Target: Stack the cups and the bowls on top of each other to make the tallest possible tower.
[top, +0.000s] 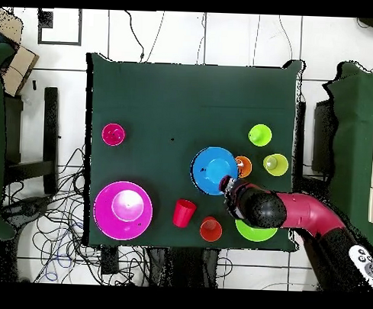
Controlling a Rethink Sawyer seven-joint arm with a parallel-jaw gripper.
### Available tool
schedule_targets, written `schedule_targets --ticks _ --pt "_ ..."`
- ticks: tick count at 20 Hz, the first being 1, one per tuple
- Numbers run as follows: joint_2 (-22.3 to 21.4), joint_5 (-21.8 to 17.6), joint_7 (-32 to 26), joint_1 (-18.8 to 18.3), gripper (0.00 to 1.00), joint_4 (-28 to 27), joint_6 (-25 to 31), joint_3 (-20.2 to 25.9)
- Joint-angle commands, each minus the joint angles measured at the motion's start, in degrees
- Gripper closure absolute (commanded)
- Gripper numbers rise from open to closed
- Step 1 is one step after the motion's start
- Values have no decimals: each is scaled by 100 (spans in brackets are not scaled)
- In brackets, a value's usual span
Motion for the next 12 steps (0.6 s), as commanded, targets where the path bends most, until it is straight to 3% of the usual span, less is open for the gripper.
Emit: schedule_targets --ticks 1,12 --pt "412 -293 -158 196 100 -454 -339 -101" --pt "690 -172 -3 159 100 -443 -616 -41"
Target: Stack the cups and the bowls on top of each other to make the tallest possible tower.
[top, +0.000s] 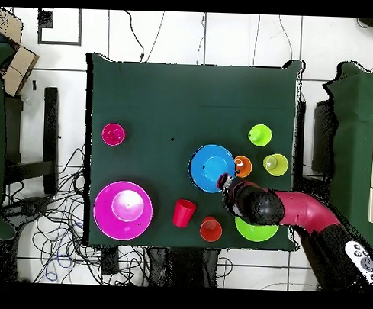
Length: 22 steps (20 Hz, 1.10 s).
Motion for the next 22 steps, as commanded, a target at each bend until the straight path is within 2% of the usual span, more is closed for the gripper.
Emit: schedule_targets --ticks 1,9,22 --pt "396 -169 4 167 100 -344 -469 -47" --pt "525 -280 77 259 100 -387 -611 -285" --pt "616 -131 -83 -47 100 -269 -551 -105"
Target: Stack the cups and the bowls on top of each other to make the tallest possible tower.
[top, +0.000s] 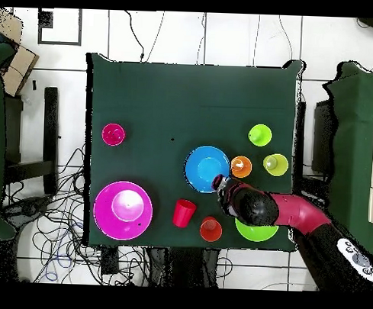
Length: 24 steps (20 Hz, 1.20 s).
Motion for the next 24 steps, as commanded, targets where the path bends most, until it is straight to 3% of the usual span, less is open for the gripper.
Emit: schedule_targets --ticks 1,15,24 --pt "165 -122 -98 -19 100 -244 -236 -16" --pt "-63 48 -296 -403 100 -100 -2 362" --pt "27 -22 -20 -184 100 -159 -319 277"
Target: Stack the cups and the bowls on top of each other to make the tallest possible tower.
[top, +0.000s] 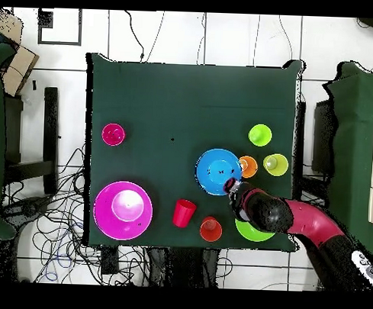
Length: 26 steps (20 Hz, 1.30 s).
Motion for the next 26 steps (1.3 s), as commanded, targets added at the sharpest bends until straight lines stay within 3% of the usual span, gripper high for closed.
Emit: schedule_targets --ticks 1,26 --pt "17 -22 2 304 100 -167 -338 233" --pt "-32 30 169 492 100 -82 -518 114"
